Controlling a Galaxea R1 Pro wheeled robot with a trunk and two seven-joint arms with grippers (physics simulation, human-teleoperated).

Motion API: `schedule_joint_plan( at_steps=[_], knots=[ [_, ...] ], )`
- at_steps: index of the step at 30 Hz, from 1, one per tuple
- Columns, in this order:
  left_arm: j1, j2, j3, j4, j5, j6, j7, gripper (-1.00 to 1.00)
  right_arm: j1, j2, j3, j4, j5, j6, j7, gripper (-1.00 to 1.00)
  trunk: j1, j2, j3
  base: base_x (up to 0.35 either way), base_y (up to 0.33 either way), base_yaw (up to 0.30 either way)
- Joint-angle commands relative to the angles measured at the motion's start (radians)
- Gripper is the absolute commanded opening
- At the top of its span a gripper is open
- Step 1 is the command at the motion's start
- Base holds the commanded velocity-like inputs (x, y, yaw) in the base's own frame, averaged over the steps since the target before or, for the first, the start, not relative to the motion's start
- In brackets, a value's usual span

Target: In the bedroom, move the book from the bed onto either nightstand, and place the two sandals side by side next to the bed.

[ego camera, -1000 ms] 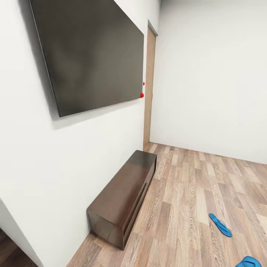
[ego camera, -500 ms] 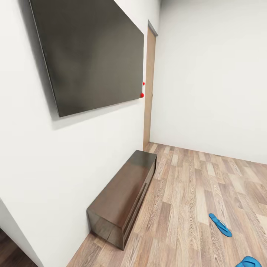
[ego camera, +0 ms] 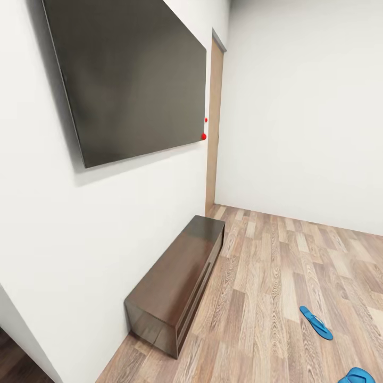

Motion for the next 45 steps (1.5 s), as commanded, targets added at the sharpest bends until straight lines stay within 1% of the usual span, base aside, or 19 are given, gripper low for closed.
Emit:
schedule_joint_plan(
  at_steps=[1, 5, 10, 15, 34, 40, 45],
  knots=[
    [0.0, 0.0, 0.001, 0.0, 0.0, 0.0, 0.0, 1.0, 0.0, 0.0, 0.0, 0.0, -0.001, 0.0, 0.0, 1.0, 0.0, 0.0, -0.001, 0.0, 0.0, 0.0],
    [0.0, 0.0, 0.0, 0.0, 0.0, 0.0, 0.0, 1.0, 0.0, 0.0, -0.001, 0.0, -0.001, 0.0, 0.0, 1.0, 0.0, 0.0, -0.001, 0.0, 0.0, 0.0],
    [-0.001, 0.011, 0.001, -0.001, 0.0, 0.0, 0.0, 1.0, 0.0, 0.007, -0.004, 0.0, -0.002, -0.001, 0.0, 1.0, 0.0, 0.0, -0.001, 0.0, 0.0, 0.0],
    [-0.002, 0.015, 0.001, -0.001, 0.0, 0.0, 0.0, 1.0, 0.0, 0.009, -0.004, 0.0, -0.002, -0.001, 0.0, 1.0, 0.0, 0.0, -0.001, 0.0, 0.0, 0.0],
    [-0.002, 0.017, 0.001, -0.002, 0.0, 0.0, 0.0, 1.0, 0.0, 0.011, -0.004, 0.001, -0.002, -0.001, 0.0, 1.0, 0.0, 0.0, -0.001, 0.0, 0.0, 0.0],
    [-0.002, 0.016, 0.003, -0.002, -0.001, -0.001, 0.0, 1.0, 0.0, 0.023, -0.003, 0.01, -0.002, -0.001, 0.0, 1.0, 0.0, 0.0, -0.001, 0.0, 0.0, 0.0],
    [-0.002, 0.016, 0.003, -0.002, 0.0, -0.001, 0.0, 1.0, 0.0, 0.027, -0.004, 0.012, -0.002, -0.001, 0.0, 1.0, 0.0, 0.0, -0.001, 0.0, 0.0, 0.0]
  ],
)
